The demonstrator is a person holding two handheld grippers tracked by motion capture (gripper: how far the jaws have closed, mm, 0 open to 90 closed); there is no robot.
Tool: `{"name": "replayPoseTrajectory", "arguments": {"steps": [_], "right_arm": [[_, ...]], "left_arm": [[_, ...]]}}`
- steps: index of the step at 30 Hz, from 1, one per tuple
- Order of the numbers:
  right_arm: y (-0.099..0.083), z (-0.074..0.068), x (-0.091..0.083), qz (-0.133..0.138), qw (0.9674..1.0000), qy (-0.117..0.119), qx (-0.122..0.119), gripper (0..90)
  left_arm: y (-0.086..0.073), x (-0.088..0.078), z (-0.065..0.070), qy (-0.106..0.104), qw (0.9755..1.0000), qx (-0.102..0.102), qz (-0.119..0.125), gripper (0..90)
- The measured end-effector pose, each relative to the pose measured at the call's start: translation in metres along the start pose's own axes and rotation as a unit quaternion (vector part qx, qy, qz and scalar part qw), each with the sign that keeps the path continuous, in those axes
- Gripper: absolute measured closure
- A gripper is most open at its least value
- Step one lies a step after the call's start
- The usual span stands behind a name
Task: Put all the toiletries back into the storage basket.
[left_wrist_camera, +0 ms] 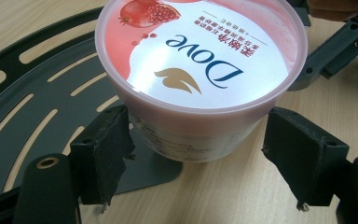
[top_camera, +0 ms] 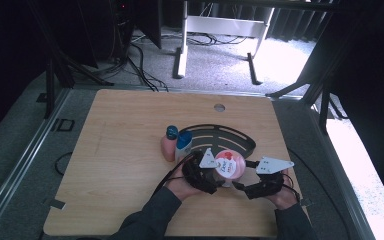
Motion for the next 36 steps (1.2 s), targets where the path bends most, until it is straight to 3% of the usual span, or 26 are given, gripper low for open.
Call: {"name": "replayPoseTrajectory", "arguments": {"steps": [14,18,36], "right_arm": [[0.003,0.013,0.002,-0.004,1.0,0.0,-0.007,16.8],[0.004,0.017,0.003,-0.001,1.0,0.002,-0.005,16.8],[0.007,0.038,0.004,0.004,1.0,0.003,0.0,16.8]], "left_arm": [[0.007,0.006,-0.006,0.014,0.9999,-0.006,-0.005,23.5],[0.011,0.006,-0.008,0.019,0.9998,0.003,-0.009,23.5],[0.023,0.017,-0.019,0.036,0.9993,0.005,-0.005,23.6]]}}
Point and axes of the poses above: each handheld gripper's, and its own axes: x roughly forward along the jaws, y roughly out of its top, z roughly to its right, the point moved 3 cm from there along x, roughly forward along the jaws, and after that the axes turned 5 degrees about z, right-handed, at the moved point
